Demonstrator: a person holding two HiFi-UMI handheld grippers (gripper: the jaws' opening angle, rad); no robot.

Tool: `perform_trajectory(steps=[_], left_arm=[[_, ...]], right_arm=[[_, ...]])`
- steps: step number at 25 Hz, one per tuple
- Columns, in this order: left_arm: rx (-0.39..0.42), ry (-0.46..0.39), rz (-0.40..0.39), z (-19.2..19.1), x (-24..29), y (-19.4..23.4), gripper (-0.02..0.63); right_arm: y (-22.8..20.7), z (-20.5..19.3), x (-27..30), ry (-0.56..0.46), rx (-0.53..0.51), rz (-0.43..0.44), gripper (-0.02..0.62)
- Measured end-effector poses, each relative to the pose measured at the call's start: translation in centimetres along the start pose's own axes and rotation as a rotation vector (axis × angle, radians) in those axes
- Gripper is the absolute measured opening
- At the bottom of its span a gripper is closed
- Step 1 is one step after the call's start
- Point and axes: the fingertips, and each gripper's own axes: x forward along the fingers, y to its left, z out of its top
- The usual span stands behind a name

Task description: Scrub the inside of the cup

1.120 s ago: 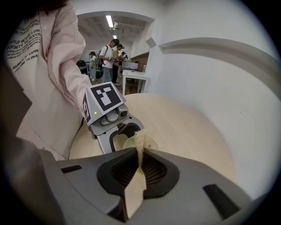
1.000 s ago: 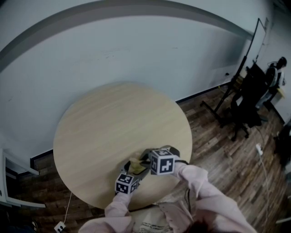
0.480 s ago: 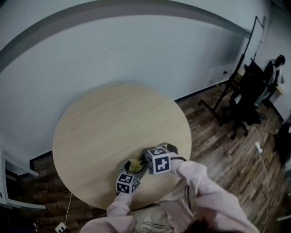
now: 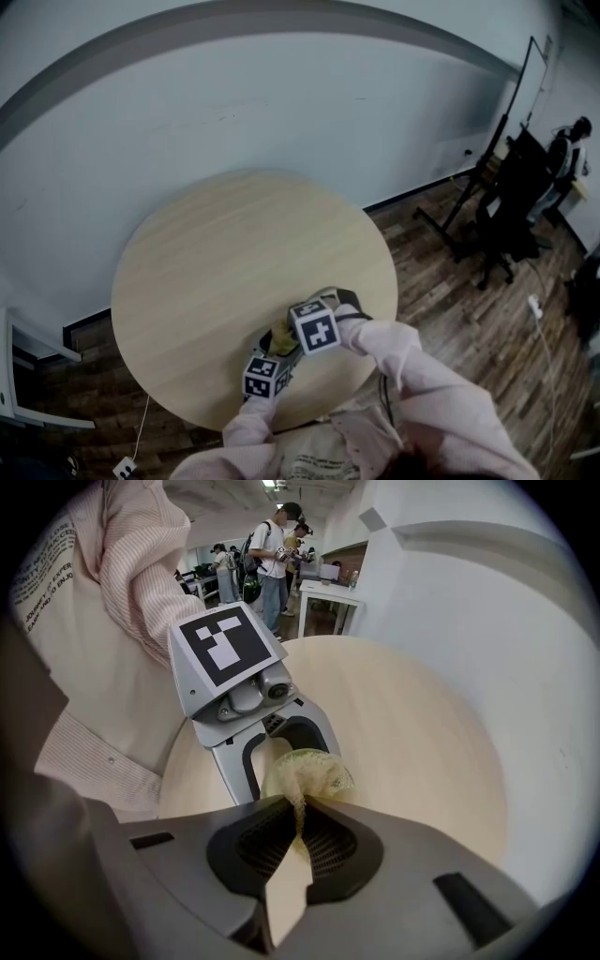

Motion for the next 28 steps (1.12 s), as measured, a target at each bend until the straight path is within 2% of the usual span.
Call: perform_trajectory(steps=[7, 13, 18, 23, 28], left_arm=[[0.01, 0.0, -0.01, 0.1, -0.5, 0.1, 0.378], [0.014, 0.003, -0.014, 0.0, -0.4, 0.3, 0.379], [0.018, 0.005, -0.019, 0.2, -0.2, 0.1, 0.378], [0.022, -0.007, -0.03, 0.2, -0.5, 0.2, 0.377], [0.026, -0.016, -0.041, 0.5, -0.3, 0.3, 0.378]], right_arm=[[-0.1, 0.7, 0.6, 0.03, -0.002, 0.025, 0.031], [-0.4, 0.4, 0.8, 0.029, 0.069, 0.062, 0.028], [-1.1, 1.1, 1.1, -0.012, 0.09, 0.043, 0.028], [-0.7, 0.9, 1.0, 0.04, 0.131, 0.055, 0.028], [-1.1, 1.5, 1.5, 0.027, 0.168, 0.07, 0.028]])
